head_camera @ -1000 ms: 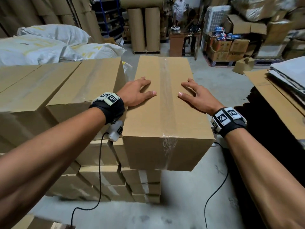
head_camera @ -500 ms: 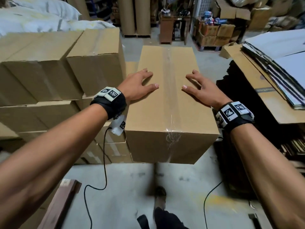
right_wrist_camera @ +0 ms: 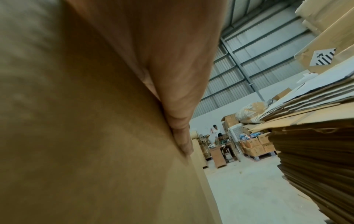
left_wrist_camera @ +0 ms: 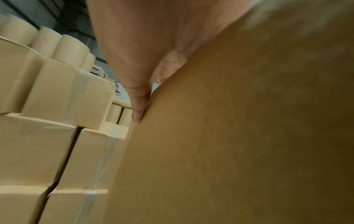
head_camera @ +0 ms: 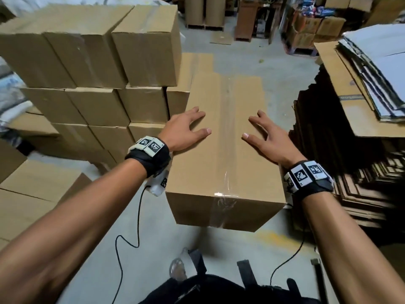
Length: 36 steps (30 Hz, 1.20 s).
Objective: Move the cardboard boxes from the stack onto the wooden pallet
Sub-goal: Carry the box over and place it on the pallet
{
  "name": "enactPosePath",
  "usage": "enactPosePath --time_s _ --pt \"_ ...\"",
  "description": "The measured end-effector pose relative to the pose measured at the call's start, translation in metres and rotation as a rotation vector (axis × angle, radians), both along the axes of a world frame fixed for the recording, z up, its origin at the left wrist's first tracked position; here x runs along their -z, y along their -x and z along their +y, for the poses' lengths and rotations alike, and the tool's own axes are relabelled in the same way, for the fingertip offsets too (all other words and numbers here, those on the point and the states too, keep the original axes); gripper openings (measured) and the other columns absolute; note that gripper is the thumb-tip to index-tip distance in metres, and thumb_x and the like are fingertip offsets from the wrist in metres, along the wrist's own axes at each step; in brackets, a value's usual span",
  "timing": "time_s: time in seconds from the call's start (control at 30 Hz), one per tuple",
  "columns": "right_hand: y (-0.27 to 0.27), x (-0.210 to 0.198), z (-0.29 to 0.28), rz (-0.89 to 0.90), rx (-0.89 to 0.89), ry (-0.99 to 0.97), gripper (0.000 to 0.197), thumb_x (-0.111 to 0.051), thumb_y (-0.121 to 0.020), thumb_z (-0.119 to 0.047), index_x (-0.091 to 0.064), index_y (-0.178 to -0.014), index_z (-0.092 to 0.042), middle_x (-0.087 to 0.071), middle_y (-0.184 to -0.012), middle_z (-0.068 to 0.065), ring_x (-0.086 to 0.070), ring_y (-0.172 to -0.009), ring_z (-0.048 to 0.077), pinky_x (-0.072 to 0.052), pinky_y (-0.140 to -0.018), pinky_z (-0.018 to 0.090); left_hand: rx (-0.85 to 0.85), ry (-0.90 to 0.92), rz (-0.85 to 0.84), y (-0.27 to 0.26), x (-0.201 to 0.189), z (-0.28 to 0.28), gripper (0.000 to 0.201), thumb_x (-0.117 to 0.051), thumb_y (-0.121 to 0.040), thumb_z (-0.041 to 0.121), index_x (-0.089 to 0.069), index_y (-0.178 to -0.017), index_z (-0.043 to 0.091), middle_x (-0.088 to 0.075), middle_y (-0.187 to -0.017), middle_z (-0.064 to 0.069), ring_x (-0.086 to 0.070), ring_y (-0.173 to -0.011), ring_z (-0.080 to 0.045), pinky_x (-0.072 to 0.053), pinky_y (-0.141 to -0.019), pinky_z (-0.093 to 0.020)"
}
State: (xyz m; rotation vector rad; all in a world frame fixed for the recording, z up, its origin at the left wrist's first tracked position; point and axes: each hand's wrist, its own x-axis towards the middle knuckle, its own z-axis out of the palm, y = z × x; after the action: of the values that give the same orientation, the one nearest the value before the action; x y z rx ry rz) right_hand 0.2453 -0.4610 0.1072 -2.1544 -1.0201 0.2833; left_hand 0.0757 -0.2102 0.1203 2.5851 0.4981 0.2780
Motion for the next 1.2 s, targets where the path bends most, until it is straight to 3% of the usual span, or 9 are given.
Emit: enactPosePath --time_s 0.1,0.3,0.43,0.57,0.67,0.9,1.07,1.13,1.2 --pt "0.013 0.026 -0.026 0.039 -0.049 0.017 0.071 -0.075 -0.093 -0.049 -0.05 -0.155 -0.024 -0.022 -0.173 -0.003 -0.024 -0.157 0.009 -0.022 -0.13 0.037 -0.064 0.04 0.032 0.03 0.027 -0.037 0.073 -0.064 -0.093 0.062 -0.046 -0.157 0.03 -0.029 -0.169 0.01 -0.031 -0.155 -0.015 -0.023 -0.127 -0.035" --pt "0.052 0.082 -0.047 0.098 -0.196 0.099 0.07 -0.076 -0.093 -0.049 -0.051 -0.154 -0.024 -0.023 -0.173 -0.004 -0.024 -0.157 0.007 -0.021 -0.128 0.029 -0.203 0.108 0.125 0.107 0.083 -0.088 0.08 -0.055 -0.089 0.073 -0.044 -0.157 0.033 -0.029 -0.169 0.012 -0.033 -0.154 -0.016 -0.027 -0.127 -0.046" --pt "0.088 0.102 -0.02 0.143 -0.347 0.125 0.07 -0.076 -0.092 -0.048 -0.051 -0.154 -0.025 -0.023 -0.173 -0.004 -0.025 -0.157 0.009 -0.02 -0.124 0.025 -0.355 0.177 0.13 0.17 0.103 -0.094 0.08 -0.056 -0.087 0.073 -0.046 -0.156 0.034 -0.031 -0.168 0.013 -0.034 -0.153 -0.014 -0.027 -0.127 -0.044" --pt "0.129 0.111 0.025 0.154 -0.504 0.168 0.068 -0.076 -0.093 -0.046 -0.052 -0.153 -0.026 -0.024 -0.172 -0.003 -0.025 -0.156 0.009 -0.019 -0.123 0.023 -0.517 0.202 0.1 0.232 0.122 -0.089 0.069 -0.064 -0.093 0.063 -0.049 -0.154 0.034 -0.034 -0.167 0.014 -0.036 -0.152 -0.012 -0.025 -0.126 -0.032" --pt "0.158 0.113 0.067 0.116 -0.617 0.19 0.068 -0.076 -0.092 -0.048 -0.052 -0.152 -0.028 -0.025 -0.172 -0.001 -0.025 -0.157 0.011 -0.02 -0.126 0.029 -0.636 0.232 0.07 0.274 0.131 -0.08 0.067 -0.065 -0.094 0.061 -0.05 -0.154 0.035 -0.033 -0.166 0.016 -0.035 -0.152 -0.01 -0.022 -0.122 -0.027" --pt "0.24 0.109 0.188 0.031 -0.844 0.195 0.069 -0.074 -0.092 -0.053 -0.049 -0.153 -0.033 -0.024 -0.172 -0.006 -0.027 -0.156 0.01 -0.018 -0.122 0.025 -0.882 0.263 -0.007 0.374 0.14 -0.027 0.068 -0.065 -0.093 0.061 -0.049 -0.154 0.036 -0.031 -0.166 0.02 -0.034 -0.152 -0.008 -0.023 -0.123 -0.027" --pt "0.294 0.105 0.267 0.002 -0.954 0.164 0.071 -0.074 -0.093 -0.052 -0.046 -0.155 -0.034 -0.022 -0.173 -0.007 -0.026 -0.156 0.009 -0.021 -0.126 0.032 -0.99 0.23 -0.041 0.429 0.139 0.018 0.067 -0.063 -0.095 0.059 -0.048 -0.155 0.034 -0.029 -0.167 0.02 -0.033 -0.152 -0.007 -0.019 -0.118 -0.021" --pt "0.313 0.103 0.294 -0.009 -0.999 0.155 0.071 -0.073 -0.093 -0.051 -0.045 -0.156 -0.034 -0.021 -0.173 -0.009 -0.025 -0.157 0.009 -0.021 -0.127 0.035 -1.023 0.21 -0.063 0.448 0.136 0.035 0.066 -0.063 -0.095 0.058 -0.048 -0.155 0.034 -0.029 -0.167 0.021 -0.033 -0.153 -0.009 -0.021 -0.12 -0.026" --pt "0.33 0.101 0.321 -0.018 -1.035 0.149 0.07 -0.073 -0.094 -0.05 -0.044 -0.156 -0.035 -0.019 -0.173 -0.01 -0.024 -0.157 0.008 -0.02 -0.125 0.032 -1.057 0.196 -0.076 0.465 0.135 0.052 0.066 -0.062 -0.095 0.061 -0.048 -0.154 0.037 -0.029 -0.166 0.023 -0.033 -0.153 -0.01 -0.027 -0.125 -0.042"
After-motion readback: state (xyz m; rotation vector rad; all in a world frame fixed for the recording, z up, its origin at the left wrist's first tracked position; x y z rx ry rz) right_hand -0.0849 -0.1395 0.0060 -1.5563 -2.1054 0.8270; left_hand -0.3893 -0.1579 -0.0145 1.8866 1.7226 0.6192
